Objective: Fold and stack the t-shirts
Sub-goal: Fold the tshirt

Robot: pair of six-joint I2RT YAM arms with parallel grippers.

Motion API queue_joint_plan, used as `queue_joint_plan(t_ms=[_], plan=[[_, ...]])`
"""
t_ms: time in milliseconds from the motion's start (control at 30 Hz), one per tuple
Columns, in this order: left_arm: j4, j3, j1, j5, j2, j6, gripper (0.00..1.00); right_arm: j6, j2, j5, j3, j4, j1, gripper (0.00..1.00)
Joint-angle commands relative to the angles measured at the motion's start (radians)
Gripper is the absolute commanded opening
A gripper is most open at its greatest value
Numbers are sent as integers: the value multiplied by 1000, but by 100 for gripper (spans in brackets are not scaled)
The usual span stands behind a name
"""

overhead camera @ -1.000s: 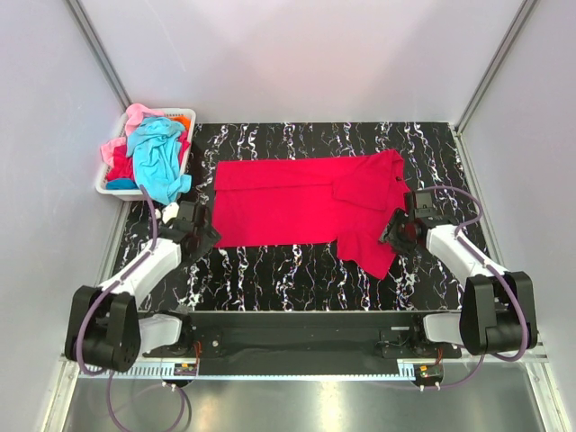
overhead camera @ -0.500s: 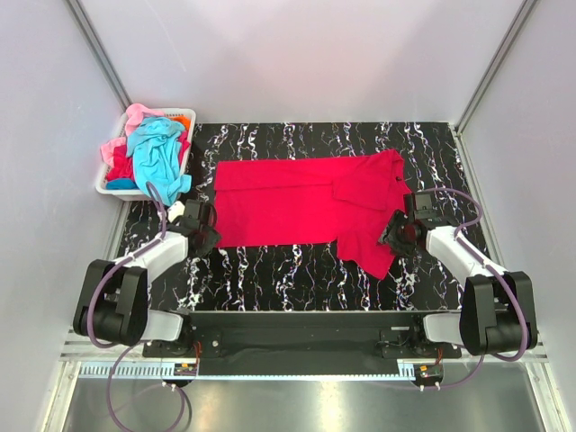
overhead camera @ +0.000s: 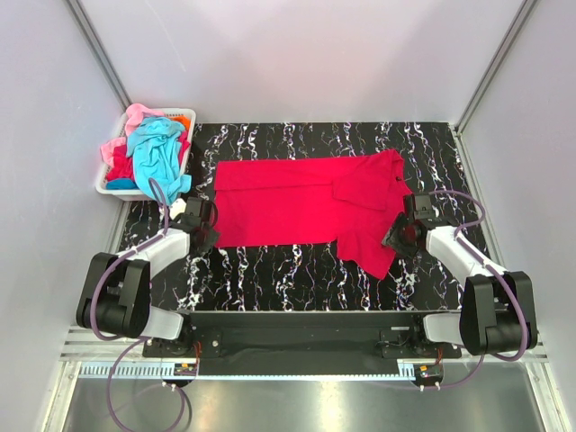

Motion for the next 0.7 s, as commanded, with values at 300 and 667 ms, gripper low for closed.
queue_joint_plan(t_ms=[300, 667], plan=[[21, 24, 3, -9, -2, 32, 0, 89, -42, -13, -72, -49, 7, 52], [27, 21, 4, 11, -7, 35, 0, 162, -115, -59, -116, -100, 80, 46]])
